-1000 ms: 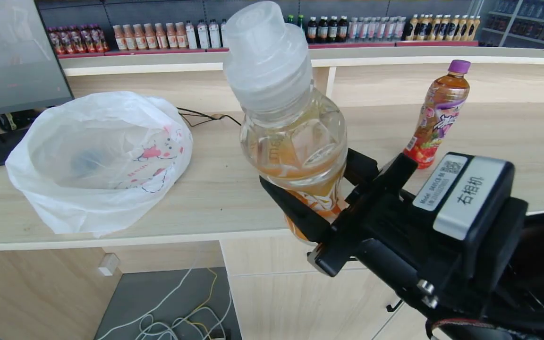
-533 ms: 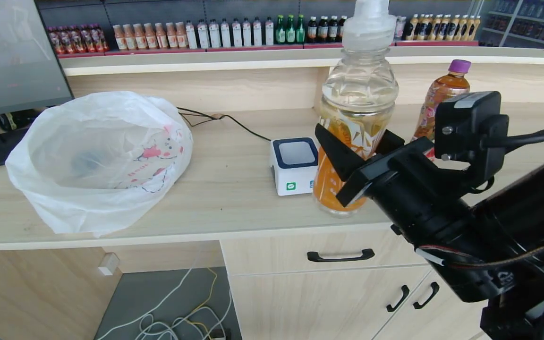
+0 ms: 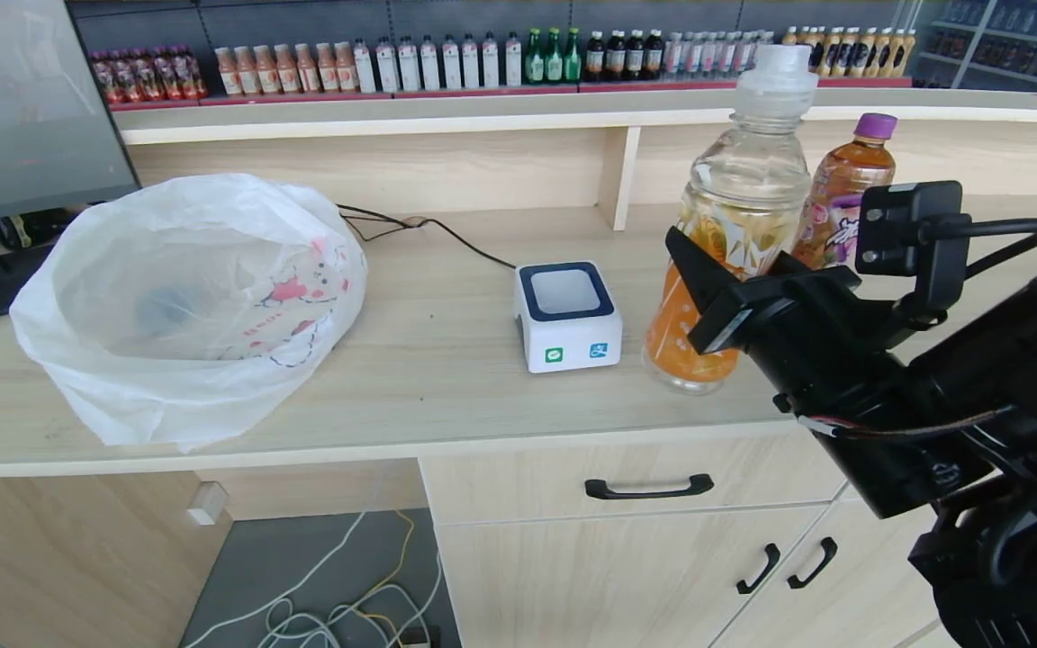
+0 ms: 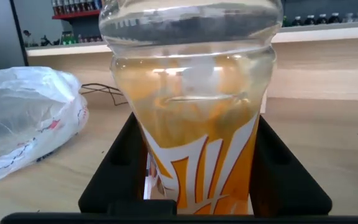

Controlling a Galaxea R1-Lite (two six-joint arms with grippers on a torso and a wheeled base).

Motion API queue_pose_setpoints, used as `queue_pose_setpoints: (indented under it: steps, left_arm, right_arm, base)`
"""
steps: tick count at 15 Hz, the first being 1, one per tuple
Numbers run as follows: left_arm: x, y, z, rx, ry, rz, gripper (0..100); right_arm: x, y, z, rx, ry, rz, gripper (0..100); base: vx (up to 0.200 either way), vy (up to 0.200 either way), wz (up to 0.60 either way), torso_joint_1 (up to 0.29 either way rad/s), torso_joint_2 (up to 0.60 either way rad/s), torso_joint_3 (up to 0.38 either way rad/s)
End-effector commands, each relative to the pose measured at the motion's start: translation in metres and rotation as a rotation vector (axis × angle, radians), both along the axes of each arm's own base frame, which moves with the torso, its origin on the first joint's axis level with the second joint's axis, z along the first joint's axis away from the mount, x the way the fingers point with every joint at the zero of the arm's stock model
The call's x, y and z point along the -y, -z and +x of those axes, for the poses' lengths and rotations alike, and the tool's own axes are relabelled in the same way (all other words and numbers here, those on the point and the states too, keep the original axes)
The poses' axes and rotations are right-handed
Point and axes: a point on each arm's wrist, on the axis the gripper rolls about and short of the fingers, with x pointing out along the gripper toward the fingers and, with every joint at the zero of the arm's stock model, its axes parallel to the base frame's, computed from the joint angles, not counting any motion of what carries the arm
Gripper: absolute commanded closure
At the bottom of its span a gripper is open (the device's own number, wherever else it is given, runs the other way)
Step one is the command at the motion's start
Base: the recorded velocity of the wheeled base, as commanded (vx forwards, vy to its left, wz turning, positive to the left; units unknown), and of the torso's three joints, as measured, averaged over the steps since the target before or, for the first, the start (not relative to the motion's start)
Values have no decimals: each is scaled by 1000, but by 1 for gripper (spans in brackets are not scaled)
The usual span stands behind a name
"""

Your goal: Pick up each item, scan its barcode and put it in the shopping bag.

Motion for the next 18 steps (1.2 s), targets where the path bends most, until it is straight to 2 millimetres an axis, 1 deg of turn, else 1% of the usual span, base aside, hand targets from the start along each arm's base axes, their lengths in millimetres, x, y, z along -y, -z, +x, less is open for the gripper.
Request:
queue_pose_setpoints:
  steps: [1, 5, 8, 9, 10, 11, 13, 15, 18]
  left_arm:
    - [0, 0, 0, 0, 1, 0, 0]
    - [0, 0, 0, 0, -1, 1, 0]
    - [0, 0, 0, 0, -1, 3, 0]
    - [0, 0, 0, 0, -1, 1, 0]
    - [0, 0, 0, 0, -1, 1, 0]
    - [0, 0, 0, 0, -1, 0, 0]
    - [0, 0, 0, 0, -1, 0, 0]
    - [0, 0, 0, 0, -1, 0, 0]
    - [0, 0, 0, 0, 1, 0, 0]
  right_arm:
    - [5, -2, 2, 7, 17, 7, 100]
    - [11, -11, -5, 31, 18, 24, 100]
    - [22, -18, -20, 42, 11, 49, 100]
    - [25, -18, -21, 42, 19, 49, 100]
    - [30, -14, -21, 28, 33, 37, 100]
    - [30, -13, -21, 25, 30, 34, 100]
    - [30, -13, -22, 27, 29, 33, 100]
    - [33, -17, -26, 39, 31, 42, 100]
    - [37, -18, -32, 41, 30, 41, 100]
  base:
    - [0, 0, 0, 0, 0, 0]
    - [0, 0, 0, 0, 0, 0]
    - [0, 0, 0, 0, 0, 0]
    - [0, 0, 0, 0, 0, 0]
    - [0, 0, 0, 0, 0, 0]
    - [0, 0, 0, 0, 0, 0]
    - [0, 200, 0, 0, -2, 2]
    - [0, 200, 0, 5, 5, 2]
    - [0, 200, 0, 12, 7, -1]
